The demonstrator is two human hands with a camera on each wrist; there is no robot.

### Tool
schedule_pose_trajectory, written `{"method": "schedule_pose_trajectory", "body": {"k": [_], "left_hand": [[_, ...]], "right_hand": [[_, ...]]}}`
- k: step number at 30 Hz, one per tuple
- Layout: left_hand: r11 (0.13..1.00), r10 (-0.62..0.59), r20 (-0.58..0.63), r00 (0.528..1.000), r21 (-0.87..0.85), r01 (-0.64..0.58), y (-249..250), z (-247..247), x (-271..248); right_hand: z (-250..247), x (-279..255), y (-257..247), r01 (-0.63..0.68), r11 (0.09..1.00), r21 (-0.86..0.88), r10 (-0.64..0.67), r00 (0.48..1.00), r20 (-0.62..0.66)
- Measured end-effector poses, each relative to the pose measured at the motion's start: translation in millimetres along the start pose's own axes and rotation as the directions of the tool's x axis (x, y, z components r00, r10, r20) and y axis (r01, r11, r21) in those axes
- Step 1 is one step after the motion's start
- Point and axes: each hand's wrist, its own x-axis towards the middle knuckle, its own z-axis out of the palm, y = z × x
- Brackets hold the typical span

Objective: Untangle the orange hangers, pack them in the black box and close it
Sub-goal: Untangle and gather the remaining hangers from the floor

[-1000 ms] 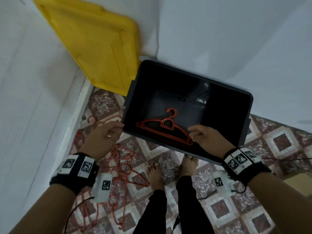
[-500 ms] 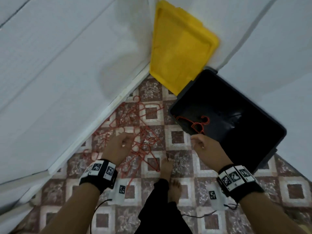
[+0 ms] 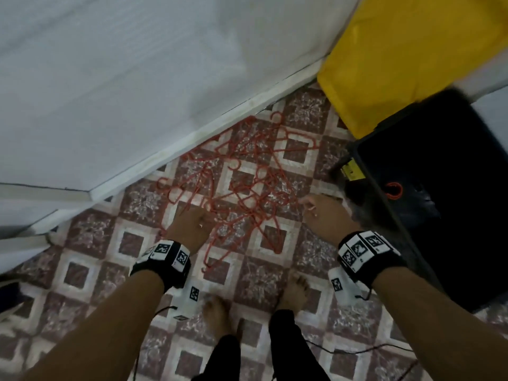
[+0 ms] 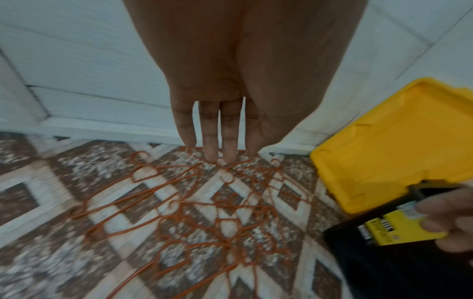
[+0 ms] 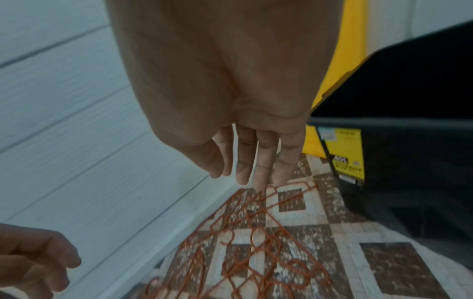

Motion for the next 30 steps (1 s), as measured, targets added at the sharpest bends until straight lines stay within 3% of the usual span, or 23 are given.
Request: {"method": "schedule_pose_trajectory", "body": {"k": [5, 13, 19, 23, 26, 30], "left_hand": [[0.995, -0.086, 0.002, 0.996, -0.048, 0.086, -97.8, 47.9, 50.8], [0.998, -0.055, -0.035, 0.998, -0.027, 0.054, -220.9, 151.2, 161.2], [0.99, 0.0, -0.124, 0.992, 0.139, 0.017, -258.6, 200.8, 237.1], [0.964, 0.01, -0.299, 0.954, 0.257, 0.07, -273.6, 204.7, 270.8], [0.961, 0.05, -0.35, 0.935, 0.272, 0.051, -282.4, 201.1, 282.6], [0.948, 0.059, -0.319, 0.946, 0.316, 0.048, -288.4, 187.5, 294.8]], "right_hand": [[86.2, 54.4, -3.5, 0.052, 0.989, -0.138, -0.043, 0.997, 0.066], [226.7, 175.5, 8.6, 0.178, 0.915, -0.361, -0.131, 0.98, 0.149], [293.1, 246.8, 21.9, 0.339, 0.681, -0.649, -0.137, 0.93, 0.342], [320.4, 274.3, 20.4, 0.493, 0.495, -0.715, -0.305, 0.87, 0.389], [323.8, 288.2, 17.8, 0.523, 0.505, -0.686, -0.359, 0.851, 0.384], [303.5, 296.1, 6.3, 0.543, 0.602, -0.586, -0.364, 0.839, 0.403]]}}
